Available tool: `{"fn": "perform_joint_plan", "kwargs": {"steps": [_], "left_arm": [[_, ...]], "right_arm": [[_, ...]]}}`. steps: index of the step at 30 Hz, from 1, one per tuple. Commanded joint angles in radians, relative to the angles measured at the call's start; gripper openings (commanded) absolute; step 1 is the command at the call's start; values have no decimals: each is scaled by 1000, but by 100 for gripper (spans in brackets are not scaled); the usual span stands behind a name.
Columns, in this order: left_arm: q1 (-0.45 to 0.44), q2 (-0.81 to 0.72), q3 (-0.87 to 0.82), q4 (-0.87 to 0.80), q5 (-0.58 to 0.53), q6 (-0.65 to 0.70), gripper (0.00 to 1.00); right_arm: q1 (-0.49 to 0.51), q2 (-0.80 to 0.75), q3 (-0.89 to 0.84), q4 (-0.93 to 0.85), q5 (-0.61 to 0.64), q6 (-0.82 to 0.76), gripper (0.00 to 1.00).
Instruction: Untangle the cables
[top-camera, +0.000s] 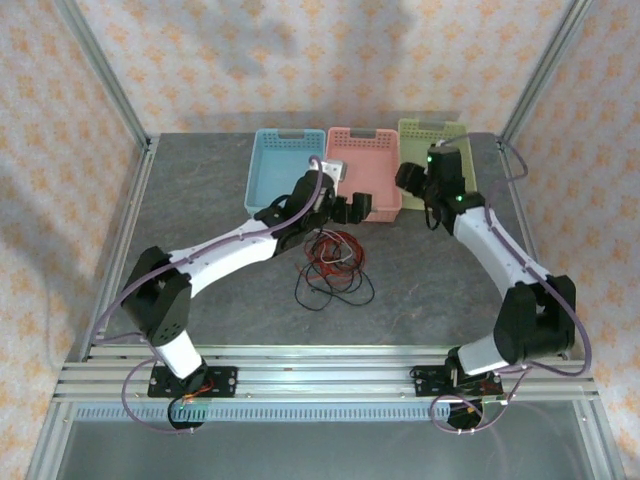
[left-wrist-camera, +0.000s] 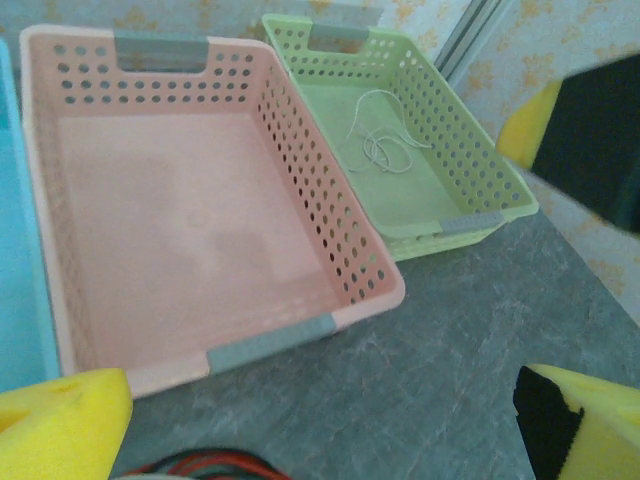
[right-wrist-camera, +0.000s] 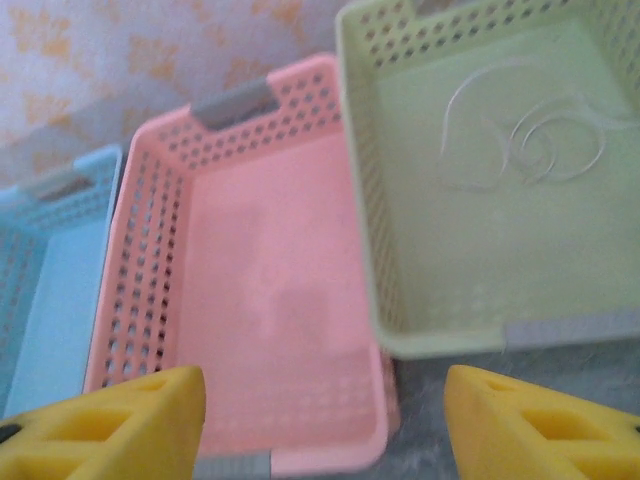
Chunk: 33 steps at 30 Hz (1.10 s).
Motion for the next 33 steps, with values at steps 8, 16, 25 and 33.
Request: {"fn": "perform_joint_plan", "kwargs": {"steps": [8,16,25,33], "left_arm": [[-8,-169,-283,104,-41,-145,99],[-14,-225,-439,128,-62,-253,99],[-9,-283,-636,287,-26,-384,97],[89,-356,-762,419,39,-472,96]], "right_arm": [[221,-137,-216,62,34,112,61],[384,-73,-270,16,75,203,52],[505,36,-251,43,141,131,48],[598,164,-190,166,288,-125,48]]}}
